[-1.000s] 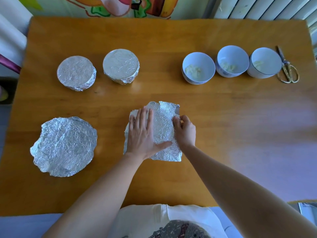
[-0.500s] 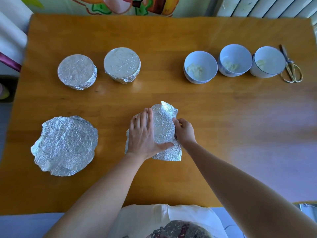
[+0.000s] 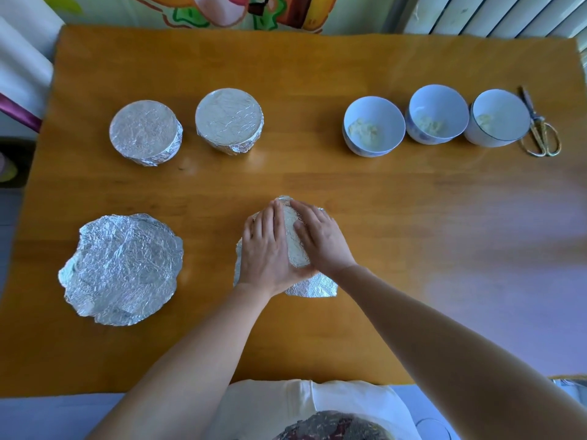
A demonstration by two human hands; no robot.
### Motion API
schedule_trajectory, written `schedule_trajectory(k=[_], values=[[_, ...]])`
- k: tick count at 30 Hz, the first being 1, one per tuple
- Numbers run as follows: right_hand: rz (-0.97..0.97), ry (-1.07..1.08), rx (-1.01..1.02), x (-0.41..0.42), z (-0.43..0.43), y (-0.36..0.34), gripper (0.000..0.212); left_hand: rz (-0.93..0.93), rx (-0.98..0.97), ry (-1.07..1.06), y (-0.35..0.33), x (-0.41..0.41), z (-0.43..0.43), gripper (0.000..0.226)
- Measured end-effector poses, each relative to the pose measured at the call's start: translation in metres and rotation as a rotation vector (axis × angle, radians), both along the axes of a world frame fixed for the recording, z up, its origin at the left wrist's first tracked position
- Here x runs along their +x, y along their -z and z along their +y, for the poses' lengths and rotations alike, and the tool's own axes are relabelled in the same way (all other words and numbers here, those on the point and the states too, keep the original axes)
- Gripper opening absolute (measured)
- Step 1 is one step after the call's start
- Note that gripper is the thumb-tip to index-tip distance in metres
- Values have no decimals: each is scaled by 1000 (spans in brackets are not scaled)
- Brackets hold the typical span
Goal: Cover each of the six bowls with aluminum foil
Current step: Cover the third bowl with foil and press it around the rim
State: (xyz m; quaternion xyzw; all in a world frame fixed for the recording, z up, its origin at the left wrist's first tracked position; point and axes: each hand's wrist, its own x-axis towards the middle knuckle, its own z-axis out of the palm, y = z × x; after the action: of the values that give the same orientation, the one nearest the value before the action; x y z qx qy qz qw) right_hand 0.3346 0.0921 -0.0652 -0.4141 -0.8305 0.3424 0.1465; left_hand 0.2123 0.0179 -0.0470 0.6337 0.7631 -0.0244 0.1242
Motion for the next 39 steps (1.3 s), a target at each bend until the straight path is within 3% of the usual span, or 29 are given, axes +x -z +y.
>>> schedule_trajectory(k=[13,20,23,26,29,32,35,39], values=[[41,141,-169,-1,9,7,45,-58,57,-3,4,-2,0,139],[26,133,-171,-1,8,7,42,-141,70,-57,13,-15,-14,121],[22,132,-174,-2,7,6,43,-259,140,-104,19,-17,-16,104],[24,139,-197,-3,6,4,44,-474,238,-294,22,-15,-13,87],[16,132,-207,-2,6,3,45,-716,299,-733,15,-19,-7,70],[11,126,-200,-2,6,2,43,-814,237,-1065,5,-31,1,48],[6,132,-202,-2,5,2,40,-944,117,-1191,11,-41,5,57],[18,143,-201,-3,5,3,39,-1121,207,-1150,25,-41,5,39]])
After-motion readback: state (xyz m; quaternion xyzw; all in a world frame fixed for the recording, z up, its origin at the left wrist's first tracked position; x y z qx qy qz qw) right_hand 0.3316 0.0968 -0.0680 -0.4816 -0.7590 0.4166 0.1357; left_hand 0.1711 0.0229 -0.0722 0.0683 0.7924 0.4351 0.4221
